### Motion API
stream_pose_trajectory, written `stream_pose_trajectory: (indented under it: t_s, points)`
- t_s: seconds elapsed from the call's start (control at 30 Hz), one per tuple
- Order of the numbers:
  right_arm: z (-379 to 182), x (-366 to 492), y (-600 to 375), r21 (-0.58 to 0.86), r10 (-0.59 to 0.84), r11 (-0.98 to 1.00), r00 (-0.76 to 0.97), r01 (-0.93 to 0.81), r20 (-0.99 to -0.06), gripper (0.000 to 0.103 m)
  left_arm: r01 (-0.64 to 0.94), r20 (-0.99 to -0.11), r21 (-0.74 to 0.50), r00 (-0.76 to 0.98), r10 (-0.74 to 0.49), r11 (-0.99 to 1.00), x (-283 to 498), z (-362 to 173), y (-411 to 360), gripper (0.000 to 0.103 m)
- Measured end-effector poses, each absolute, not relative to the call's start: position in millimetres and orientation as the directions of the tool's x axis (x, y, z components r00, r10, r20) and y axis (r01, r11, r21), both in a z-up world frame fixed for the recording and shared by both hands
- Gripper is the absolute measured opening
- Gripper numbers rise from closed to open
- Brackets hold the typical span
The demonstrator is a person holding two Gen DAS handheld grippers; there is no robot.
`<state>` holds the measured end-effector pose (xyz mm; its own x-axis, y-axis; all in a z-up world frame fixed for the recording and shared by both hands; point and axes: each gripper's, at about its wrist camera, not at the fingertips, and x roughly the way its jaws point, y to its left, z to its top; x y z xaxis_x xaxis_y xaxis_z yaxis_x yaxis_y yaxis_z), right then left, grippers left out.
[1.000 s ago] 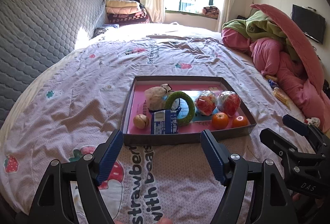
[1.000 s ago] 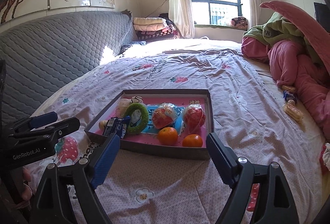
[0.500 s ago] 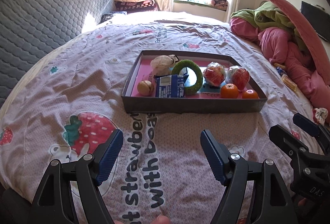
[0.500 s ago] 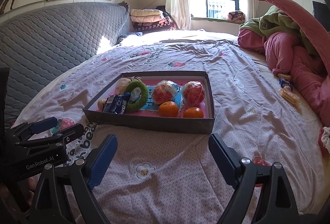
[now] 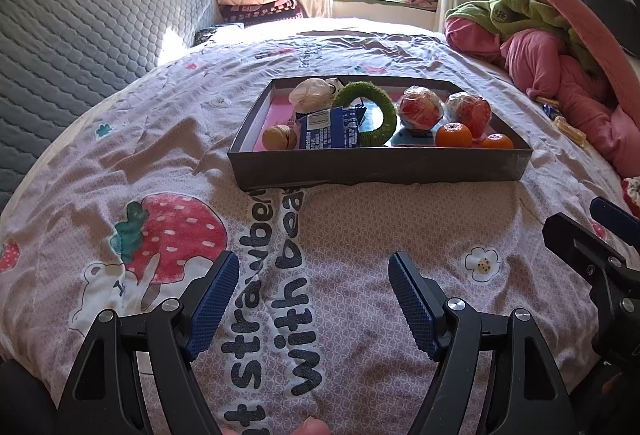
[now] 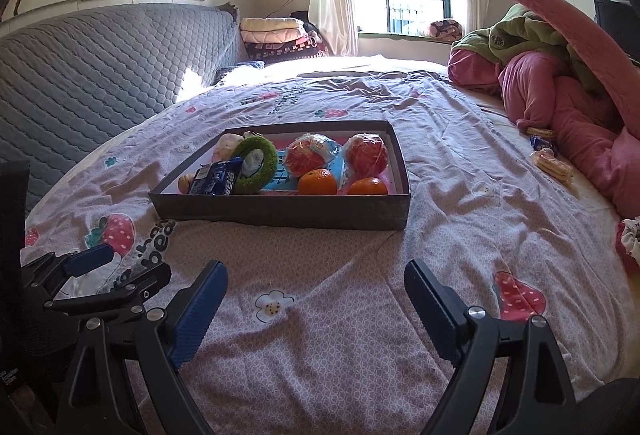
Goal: Organize objects
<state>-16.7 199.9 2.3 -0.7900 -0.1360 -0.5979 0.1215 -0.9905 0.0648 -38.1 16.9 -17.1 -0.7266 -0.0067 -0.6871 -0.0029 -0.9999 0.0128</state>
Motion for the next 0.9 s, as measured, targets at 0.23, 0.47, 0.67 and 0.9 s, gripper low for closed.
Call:
stream_pose_trajectory:
  t_s: [0.23, 0.47, 0.67, 0.9]
  points:
    - [-13, -15, 203, 0.075, -0.137, -0.99, -0.766, 0.116, -0.628, 0.09, -0.009, -0.686, 0.002, -0.728, 0.005, -1.0, -36, -20, 18, 0.078]
    - [-22, -9, 190, 0.033, -0.133, -0.989, -0.751, 0.147, -0.646, 0.09, 0.008, -0.69, -0.018, -0.724, 0.006, -1.0, -37, -22, 12, 0.078]
    - [-23, -10, 193, 0.046, -0.131, -0.99, -0.752, 0.132, -0.646, 0.09, 0.011, -0.689, -0.021, -0.725, 0.006, -1.0, -37, -24, 8, 0.078]
    - [-26, -15, 199, 0.075, -0.138, -0.99, -0.746, 0.117, -0.652, 0.09, 0.011, -0.694, -0.021, -0.719, 0.006, -1.0, -39, -28, 8, 0.078]
